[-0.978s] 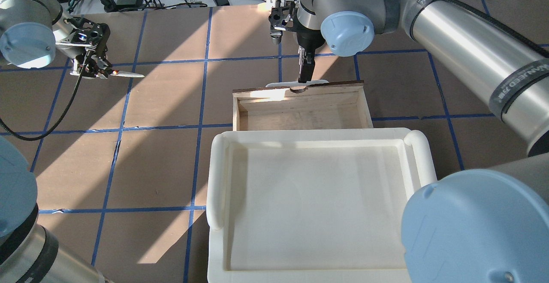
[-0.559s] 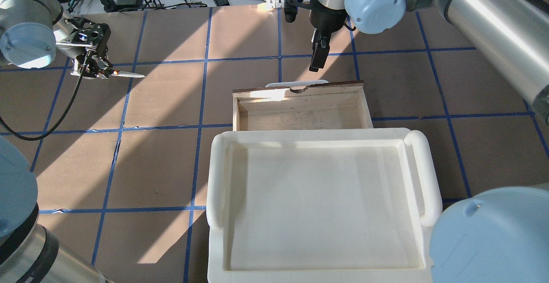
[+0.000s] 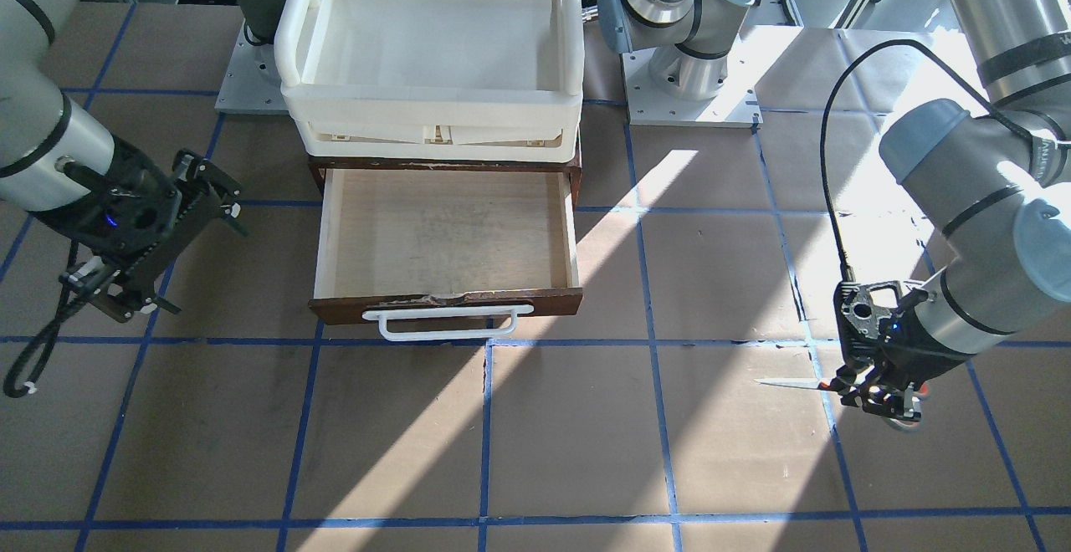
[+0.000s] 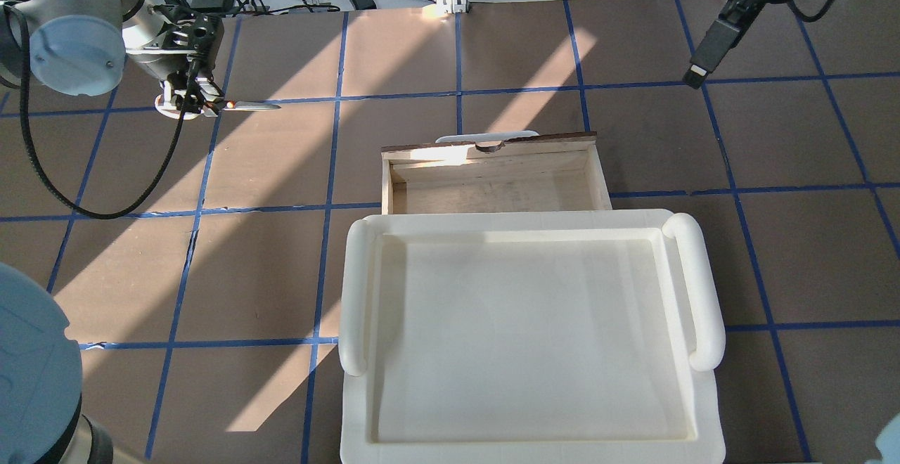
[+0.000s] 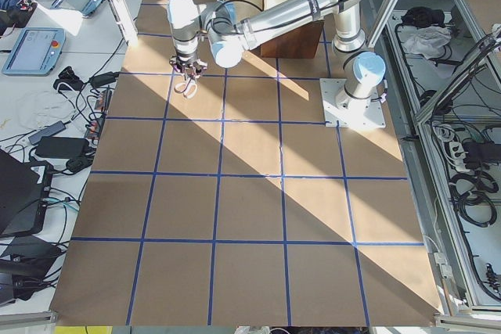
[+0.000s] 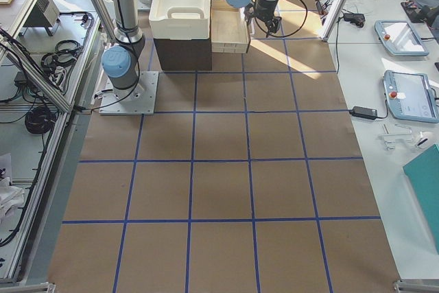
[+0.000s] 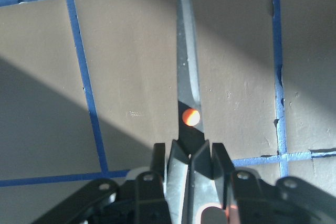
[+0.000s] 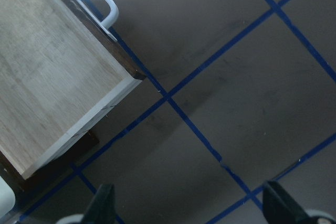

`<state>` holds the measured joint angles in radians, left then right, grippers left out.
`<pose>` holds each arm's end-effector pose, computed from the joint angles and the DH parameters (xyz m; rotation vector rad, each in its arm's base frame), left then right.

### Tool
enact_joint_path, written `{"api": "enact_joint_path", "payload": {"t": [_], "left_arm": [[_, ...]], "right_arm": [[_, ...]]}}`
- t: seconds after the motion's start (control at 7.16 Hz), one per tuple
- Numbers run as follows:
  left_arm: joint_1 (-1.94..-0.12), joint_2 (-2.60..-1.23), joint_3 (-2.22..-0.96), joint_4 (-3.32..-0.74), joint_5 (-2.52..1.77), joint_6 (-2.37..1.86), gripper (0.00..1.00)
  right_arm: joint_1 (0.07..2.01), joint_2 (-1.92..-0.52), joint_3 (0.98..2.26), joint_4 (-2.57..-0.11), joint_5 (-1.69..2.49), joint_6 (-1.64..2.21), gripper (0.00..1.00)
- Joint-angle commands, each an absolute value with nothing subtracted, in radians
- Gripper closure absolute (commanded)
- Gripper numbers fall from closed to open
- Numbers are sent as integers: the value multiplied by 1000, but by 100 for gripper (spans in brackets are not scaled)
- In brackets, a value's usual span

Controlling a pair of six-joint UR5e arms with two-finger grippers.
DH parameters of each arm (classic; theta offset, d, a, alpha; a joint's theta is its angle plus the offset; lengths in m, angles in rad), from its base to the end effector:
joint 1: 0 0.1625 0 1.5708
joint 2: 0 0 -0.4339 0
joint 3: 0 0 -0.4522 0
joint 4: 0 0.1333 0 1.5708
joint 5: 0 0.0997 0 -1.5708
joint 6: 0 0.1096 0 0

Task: Place scissors in drawer with both arms

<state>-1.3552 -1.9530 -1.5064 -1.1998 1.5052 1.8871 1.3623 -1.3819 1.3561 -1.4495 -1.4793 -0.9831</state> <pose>0.0118 -0.7107 0.3199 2.3202 2.0939 -0.1303 0.0114 -0.6385 0.4822 -1.1315 2.7915 0.0418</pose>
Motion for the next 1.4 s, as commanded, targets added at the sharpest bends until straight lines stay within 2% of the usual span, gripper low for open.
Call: {"api": "enact_joint_path", "payload": {"t": [0.0,0.7,1.26], "left_arm": [[-1460,-1898,-1506,-1264,1468,1751,100],[-1710,-1839,-1525,-1313,1439,1384,100],[-1844,-1844,-1577,-1302,1440,1235,100]], "right_arm": [[1316,-1463,1361,-1402,-1570,-710,0],[1437,-1509,1385,-1388,-1543,-220,0],[1558,-1532,1394,-1393,-1543,-75,0]]}}
